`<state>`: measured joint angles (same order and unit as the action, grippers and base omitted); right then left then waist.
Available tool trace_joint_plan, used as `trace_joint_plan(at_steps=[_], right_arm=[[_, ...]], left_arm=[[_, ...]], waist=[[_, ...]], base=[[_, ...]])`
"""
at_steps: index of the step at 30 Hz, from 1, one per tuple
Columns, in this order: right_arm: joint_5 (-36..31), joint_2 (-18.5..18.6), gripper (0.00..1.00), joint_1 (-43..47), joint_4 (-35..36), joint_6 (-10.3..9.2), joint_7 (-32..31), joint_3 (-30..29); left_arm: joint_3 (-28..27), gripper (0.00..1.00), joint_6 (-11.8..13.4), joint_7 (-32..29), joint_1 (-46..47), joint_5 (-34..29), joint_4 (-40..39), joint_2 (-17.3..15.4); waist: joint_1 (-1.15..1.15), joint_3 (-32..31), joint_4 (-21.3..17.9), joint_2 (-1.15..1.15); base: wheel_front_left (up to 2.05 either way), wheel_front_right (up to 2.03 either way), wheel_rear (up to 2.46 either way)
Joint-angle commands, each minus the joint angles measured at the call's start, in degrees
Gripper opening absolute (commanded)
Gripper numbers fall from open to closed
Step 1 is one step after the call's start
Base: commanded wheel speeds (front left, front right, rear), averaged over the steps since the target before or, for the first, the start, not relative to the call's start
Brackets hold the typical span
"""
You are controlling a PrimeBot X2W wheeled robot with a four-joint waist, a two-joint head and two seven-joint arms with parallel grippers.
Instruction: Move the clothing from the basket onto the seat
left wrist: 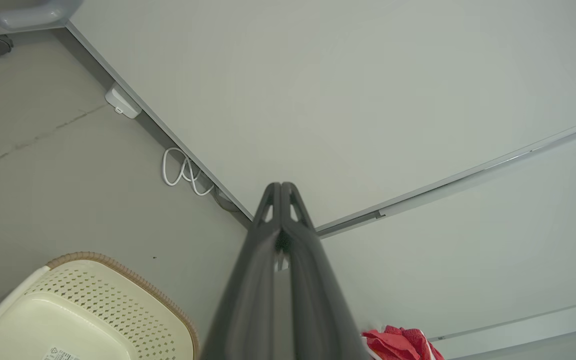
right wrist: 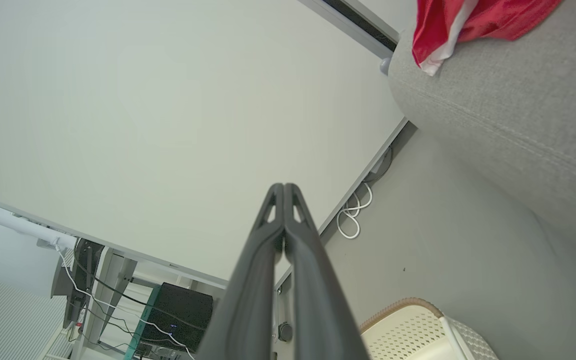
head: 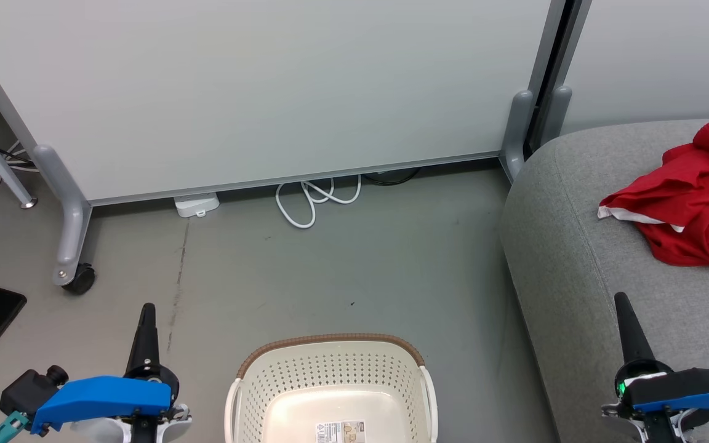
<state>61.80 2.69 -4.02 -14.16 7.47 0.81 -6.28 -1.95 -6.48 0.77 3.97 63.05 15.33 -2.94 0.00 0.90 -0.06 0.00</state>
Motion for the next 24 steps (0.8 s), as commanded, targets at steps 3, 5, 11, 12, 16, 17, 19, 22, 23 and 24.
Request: trace_joint_plan(at_steps=[3,5,11,12,16,17,19,22,23,24], right_arm=[[3.22,0.27,0.00,-1.47,0.55,0.03,-0.75,-0.15],[4.43,0.26,0.00,-1.53,0.53,0.03,-1.08,-0.17],[7.93,0.27,0.00,-1.72,0.50,0.03,-1.90,-0.18],[8.46,0.27,0.00,-1.75,0.49,0.03,-2.07,-0.19],[10.74,0.28,0.00,-1.85,0.47,0.03,-2.63,-0.20],[11.27,0.28,0.00,-1.88,0.46,0.03,-2.75,-0.20],[12.30,0.28,0.00,-1.95,0.45,0.03,-2.99,-0.21],[13.92,0.28,0.00,-1.95,0.43,0.03,-3.41,-0.21],[14.44,0.28,0.00,-1.90,0.42,0.03,-3.51,-0.22],[14.95,0.28,0.00,-1.88,0.41,0.03,-3.68,-0.22]], left_arm=[[-0.74,0.00,-0.33,-0.75,1.52,2.99,-0.77,-0.03],[-0.91,0.00,-0.38,-1.06,1.54,4.15,-0.80,-0.03],[-1.45,0.00,-0.51,-1.86,1.71,7.53,-0.87,-0.02],[-1.54,0.00,-0.53,-2.04,1.73,8.08,-0.89,-0.01],[-1.89,0.00,-0.62,-2.60,1.81,10.20,-0.95,-0.01],[-1.96,0.00,-0.65,-2.71,1.84,10.71,-0.97,0.00],[-2.11,0.00,-0.68,-2.96,1.91,11.79,-1.00,0.00],[-2.34,0.00,-0.74,-3.37,1.92,13.25,-1.01,0.01],[-2.41,0.00,-0.76,-3.50,1.95,13.76,-1.02,0.01],[-2.48,0.00,-0.78,-3.62,1.98,14.27,-1.05,0.01]], waist=[[0.00,-0.05,0.00,0.00],[0.00,-0.07,0.01,0.00],[0.00,-0.14,0.01,0.00],[0.00,-0.15,0.01,0.00],[0.00,-0.20,0.02,0.00],[0.00,-0.21,0.02,0.00],[0.00,-0.24,0.02,0.00],[0.00,-0.27,0.02,0.00],[0.00,-0.28,0.02,0.00],[0.00,-0.29,0.02,0.00]], base=[[0.00,0.00,0.00],[0.00,0.00,0.00],[0.00,0.00,0.00],[0.00,0.00,0.00],[0.00,0.00,0.00],[0.00,0.00,0.00],[0.00,0.00,0.00],[0.00,0.00,0.00],[0.00,0.00,0.00],[0.00,0.00,0.00]])
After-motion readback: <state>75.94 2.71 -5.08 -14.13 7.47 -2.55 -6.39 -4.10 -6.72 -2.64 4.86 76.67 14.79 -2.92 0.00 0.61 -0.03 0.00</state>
